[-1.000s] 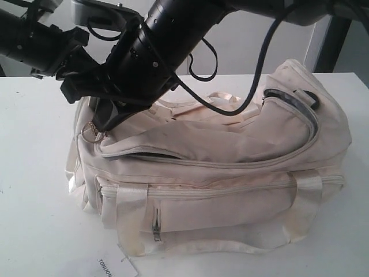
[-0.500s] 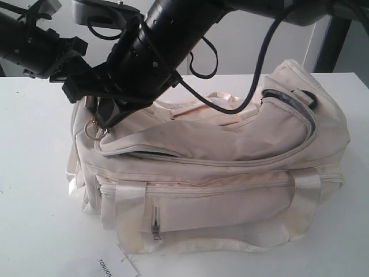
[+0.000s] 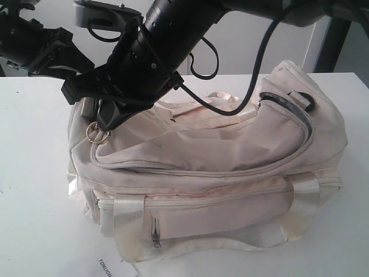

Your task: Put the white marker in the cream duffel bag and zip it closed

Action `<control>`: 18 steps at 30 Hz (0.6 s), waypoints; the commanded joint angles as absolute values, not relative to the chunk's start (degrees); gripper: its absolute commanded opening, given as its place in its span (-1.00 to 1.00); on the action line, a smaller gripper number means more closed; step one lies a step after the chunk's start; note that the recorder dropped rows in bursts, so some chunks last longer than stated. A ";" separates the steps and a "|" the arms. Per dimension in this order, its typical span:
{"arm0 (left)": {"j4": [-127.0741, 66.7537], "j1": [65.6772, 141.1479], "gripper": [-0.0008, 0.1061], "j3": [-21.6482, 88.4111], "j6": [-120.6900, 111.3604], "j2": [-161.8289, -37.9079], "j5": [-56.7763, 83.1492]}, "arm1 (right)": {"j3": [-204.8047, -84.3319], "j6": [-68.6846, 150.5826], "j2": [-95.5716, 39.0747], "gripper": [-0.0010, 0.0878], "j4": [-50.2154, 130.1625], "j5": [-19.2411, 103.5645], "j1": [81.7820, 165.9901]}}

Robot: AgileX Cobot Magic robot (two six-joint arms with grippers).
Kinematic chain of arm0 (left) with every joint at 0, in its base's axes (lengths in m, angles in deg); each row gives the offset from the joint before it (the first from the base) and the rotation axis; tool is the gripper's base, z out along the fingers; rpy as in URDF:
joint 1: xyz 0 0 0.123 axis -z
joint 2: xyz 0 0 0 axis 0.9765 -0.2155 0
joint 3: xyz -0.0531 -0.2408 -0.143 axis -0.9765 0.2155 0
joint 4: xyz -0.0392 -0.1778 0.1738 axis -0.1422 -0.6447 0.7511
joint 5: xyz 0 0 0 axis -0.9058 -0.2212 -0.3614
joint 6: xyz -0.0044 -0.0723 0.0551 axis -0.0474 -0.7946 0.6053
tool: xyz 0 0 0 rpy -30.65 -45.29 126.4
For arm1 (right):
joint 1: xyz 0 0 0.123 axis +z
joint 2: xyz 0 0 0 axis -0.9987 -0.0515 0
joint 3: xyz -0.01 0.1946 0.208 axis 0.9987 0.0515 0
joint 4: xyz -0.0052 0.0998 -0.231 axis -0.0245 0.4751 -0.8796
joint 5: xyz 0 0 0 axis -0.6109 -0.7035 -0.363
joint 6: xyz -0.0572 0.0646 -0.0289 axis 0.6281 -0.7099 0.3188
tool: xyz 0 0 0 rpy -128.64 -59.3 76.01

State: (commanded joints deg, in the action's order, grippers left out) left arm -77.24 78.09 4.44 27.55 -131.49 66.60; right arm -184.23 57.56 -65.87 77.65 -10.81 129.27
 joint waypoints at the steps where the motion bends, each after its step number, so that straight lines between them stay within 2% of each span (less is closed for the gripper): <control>1: -76.20 77.83 0.14 4.44 26.91 -131.11 68.20 | -184.23 57.56 -65.87 -0.98 77.65 -10.81 129.27; 6: -76.63 77.89 0.14 5.37 25.52 -130.55 74.83 | -184.23 57.56 -65.95 -0.98 77.87 -10.84 129.27; 18: -78.02 79.65 0.11 12.60 26.14 -130.55 70.93 | -184.23 57.56 -65.95 -0.98 78.64 -10.84 129.27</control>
